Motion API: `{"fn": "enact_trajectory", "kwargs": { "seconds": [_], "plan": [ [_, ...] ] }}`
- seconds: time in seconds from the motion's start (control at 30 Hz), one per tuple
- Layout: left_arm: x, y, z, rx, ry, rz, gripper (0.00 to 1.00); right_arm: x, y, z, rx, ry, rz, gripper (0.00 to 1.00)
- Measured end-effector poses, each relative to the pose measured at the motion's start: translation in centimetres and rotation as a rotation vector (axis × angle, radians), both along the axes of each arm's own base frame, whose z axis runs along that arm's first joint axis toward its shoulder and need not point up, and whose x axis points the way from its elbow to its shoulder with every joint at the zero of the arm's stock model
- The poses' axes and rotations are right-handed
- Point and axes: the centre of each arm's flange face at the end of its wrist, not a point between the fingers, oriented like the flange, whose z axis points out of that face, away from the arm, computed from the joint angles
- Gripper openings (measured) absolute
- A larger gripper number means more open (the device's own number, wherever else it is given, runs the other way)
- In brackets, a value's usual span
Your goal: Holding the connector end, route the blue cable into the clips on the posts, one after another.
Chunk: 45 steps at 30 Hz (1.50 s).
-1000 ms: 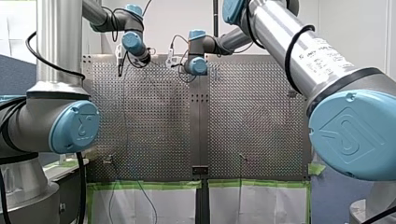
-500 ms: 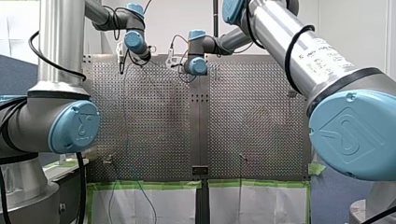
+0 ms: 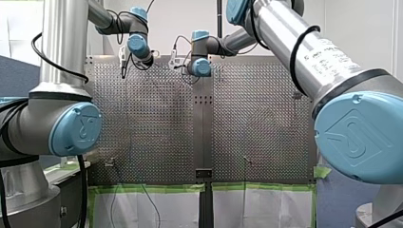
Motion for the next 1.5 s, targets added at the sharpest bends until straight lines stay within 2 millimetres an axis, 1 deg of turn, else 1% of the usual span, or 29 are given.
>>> {"fn": "enact_trajectory", "kwargs": {
  "seconds": [0.2, 0.23, 0.27, 0.3, 0.33, 0.37, 0.4, 0.43, 0.47, 0.5, 0.57, 0.97, 1.13, 1.23, 1.4, 1.5],
  "plan": [
    [-0.1, -0.1, 0.0, -0.001, 0.001, 0.0, 1.0, 0.0, 0.0, 0.0, 0.0, 0.0, 0.0, 0.0],
    [-0.1, -0.1, 0.0, -0.001, 0.001, 0.0, 0.91, 0.0, 0.0, 0.0, 0.0, 0.0, 0.0, 0.0],
    [-0.1, -0.1, 0.0, -0.001, 0.001, 0.0, 0.76, 0.0, 0.0, 0.0, 0.0, 0.0, 0.0, 0.0],
    [-0.1, -0.2, 0.0, -0.002, 0.001, 0.0, 0.76, 0.0, 0.0, 0.0, 0.0, 0.0, 0.0, 0.0],
    [-0.1, -0.2, 0.0, -0.005, 0.001, -0.001, 0.6, 0.0, 0.0, 0.0, 0.001, 0.001, 0.0, 0.0],
    [-0.1, -0.2, 0.0, -0.01, 0.001, -0.001, 0.49, 0.0, 0.0, 0.0, 0.001, 0.001, 0.0, 0.0],
    [-0.1, -0.2, 0.0, -0.013, 0.001, -0.001, 0.49, 0.0, 0.0, 0.0, 0.001, 0.001, 0.0, 0.0],
    [-0.2, -0.2, 0.0, -0.016, 0.001, -0.002, 0.32, 0.0, 0.0, 0.0, 0.001, 0.001, 0.0, 0.0],
    [-0.2, -0.3, 0.0, -0.02, 0.0, -0.002, 0.21, 0.0, 0.0, 0.0, 0.001, 0.001, 0.0, 0.0],
    [-0.2, -0.3, 0.0, -0.022, 0.0, -0.003, 0.21, 0.0, 0.0, 0.0, 0.001, 0.001, 0.0, 0.0],
    [-0.2, -0.3, 0.0, -0.025, 0.0, -0.005, 0.0, 0.0, 0.0, 0.0, 0.001, 0.001, 0.0, 0.0],
    [-0.4, -0.4, -0.1, -0.053, 0.011, -0.008, 0.0, -0.2, -0.2, -0.1, 0.002, 0.002, -0.003, 0.0],
    [-0.6, -0.8, -0.3, -0.064, 0.026, -0.015, 0.0, -0.6, -0.6, -0.8, 0.012, 0.012, -0.012, 0.0],
    [-0.6, -1.3, -1.1, -0.059, 0.053, -0.023, 0.0, -0.9, -0.9, -1.7, 0.024, 0.026, -0.02, 0.0],
    [-0.3, -2.8, -3.4, -0.038, 0.12, -0.046, 0.0, -1.4, -1.1, -3.2, 0.042, 0.048, -0.026, 0.0],
    [-0.3, -3.7, -4.2, -0.037, 0.139, -0.052, 0.0, -1.7, -1.2, -4.2, 0.055, 0.064, -0.031, 0.0]
  ]
}}
